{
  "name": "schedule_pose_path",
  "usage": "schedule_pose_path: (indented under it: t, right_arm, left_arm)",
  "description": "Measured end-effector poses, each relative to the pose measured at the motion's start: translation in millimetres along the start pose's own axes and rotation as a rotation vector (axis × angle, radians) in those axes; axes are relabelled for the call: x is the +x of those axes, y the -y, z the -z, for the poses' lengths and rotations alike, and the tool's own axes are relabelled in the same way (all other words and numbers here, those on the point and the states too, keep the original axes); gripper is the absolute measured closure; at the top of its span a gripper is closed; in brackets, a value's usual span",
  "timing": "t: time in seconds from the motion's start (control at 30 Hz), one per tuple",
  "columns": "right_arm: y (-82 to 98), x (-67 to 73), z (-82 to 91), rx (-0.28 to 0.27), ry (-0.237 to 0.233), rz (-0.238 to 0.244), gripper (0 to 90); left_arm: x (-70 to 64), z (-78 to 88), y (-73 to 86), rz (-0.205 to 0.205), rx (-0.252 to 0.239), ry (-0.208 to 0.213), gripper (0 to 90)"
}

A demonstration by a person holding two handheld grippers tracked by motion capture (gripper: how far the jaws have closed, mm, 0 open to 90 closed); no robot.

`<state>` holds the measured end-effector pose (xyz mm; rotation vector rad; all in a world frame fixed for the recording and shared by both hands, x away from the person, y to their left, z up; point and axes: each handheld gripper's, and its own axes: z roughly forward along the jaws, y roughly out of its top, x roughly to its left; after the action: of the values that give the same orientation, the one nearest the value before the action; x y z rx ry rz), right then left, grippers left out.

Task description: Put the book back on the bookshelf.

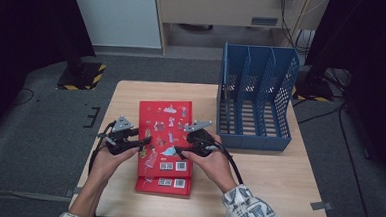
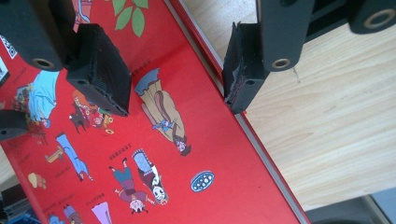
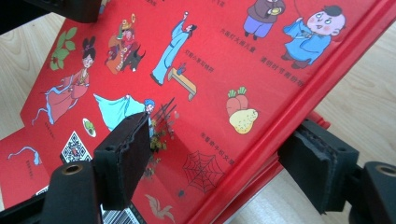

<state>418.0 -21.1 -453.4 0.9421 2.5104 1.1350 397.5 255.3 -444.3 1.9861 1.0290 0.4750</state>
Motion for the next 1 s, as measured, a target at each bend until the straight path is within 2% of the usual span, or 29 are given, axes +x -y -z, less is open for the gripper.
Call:
schedule_pose_path:
  t: [0.1,0.27,0.37,0.57,0.8,0.87,1.0]
  right_arm:
    - [-2.4,-2.6,0.7,-0.008,0.003,-0.01,26.8]
    - [-5.8,-4.4,2.2,-0.008,0.017,-0.017,29.6]
    - [-6.9,-5.6,2.3,-0.007,0.023,-0.027,31.2]
    - [-15.0,-4.4,8.5,-0.029,0.038,-0.009,35.7]
    - [-23.2,-4.9,12.6,-0.037,0.066,0.013,37.7]
    - [-26.1,-5.7,12.8,-0.039,0.079,0.02,38.1]
    - [-29.3,-9.5,11.5,-0.048,0.091,0.013,38.8]
  left_arm:
    - [2.8,-0.2,-1.1,0.018,-0.018,0.01,44.6]
    - [0.8,1.9,-3.8,-0.013,-0.011,0.01,45.6]
    - [0.2,4.5,-7.4,-0.013,-0.018,0.019,47.2]
    - [5.0,7.5,-12.0,0.002,-0.026,0.016,47.8]
    - [4.1,10.5,-20.8,-0.005,-0.041,-0.012,50.3]
    - [3.8,10.1,-24.5,-0.024,-0.034,-0.027,50.1]
    - [5.6,8.5,-28.7,-0.021,-0.044,-0.031,51.4]
